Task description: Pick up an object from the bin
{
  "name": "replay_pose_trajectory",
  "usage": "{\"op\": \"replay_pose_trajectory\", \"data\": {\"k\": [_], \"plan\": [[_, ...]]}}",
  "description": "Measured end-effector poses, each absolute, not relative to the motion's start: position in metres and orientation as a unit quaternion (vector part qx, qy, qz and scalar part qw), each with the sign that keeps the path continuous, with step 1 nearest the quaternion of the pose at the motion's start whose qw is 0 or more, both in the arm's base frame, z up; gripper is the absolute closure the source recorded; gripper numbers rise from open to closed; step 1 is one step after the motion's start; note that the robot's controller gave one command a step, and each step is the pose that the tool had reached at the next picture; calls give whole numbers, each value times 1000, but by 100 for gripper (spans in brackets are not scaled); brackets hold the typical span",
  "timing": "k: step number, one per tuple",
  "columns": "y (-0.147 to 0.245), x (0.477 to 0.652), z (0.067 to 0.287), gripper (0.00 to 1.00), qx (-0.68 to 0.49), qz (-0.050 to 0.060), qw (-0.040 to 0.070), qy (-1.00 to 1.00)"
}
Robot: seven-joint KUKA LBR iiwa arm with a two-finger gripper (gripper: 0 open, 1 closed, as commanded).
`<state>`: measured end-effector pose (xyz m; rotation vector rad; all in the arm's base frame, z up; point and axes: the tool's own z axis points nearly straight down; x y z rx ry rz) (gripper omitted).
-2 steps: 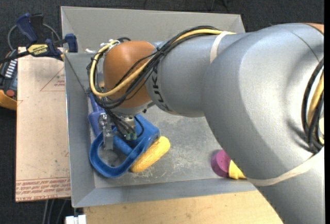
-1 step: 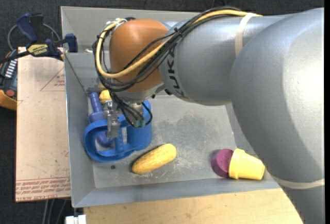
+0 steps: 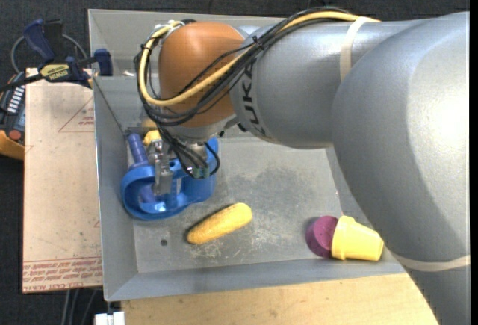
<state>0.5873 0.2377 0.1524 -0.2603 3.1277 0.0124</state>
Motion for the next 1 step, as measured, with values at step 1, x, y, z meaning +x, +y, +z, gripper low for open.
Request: {"op": "replay_pose_trajectory", "data": {"k": [1], "plan": [[239, 599, 96, 100, -69, 3, -2, 998]]}}
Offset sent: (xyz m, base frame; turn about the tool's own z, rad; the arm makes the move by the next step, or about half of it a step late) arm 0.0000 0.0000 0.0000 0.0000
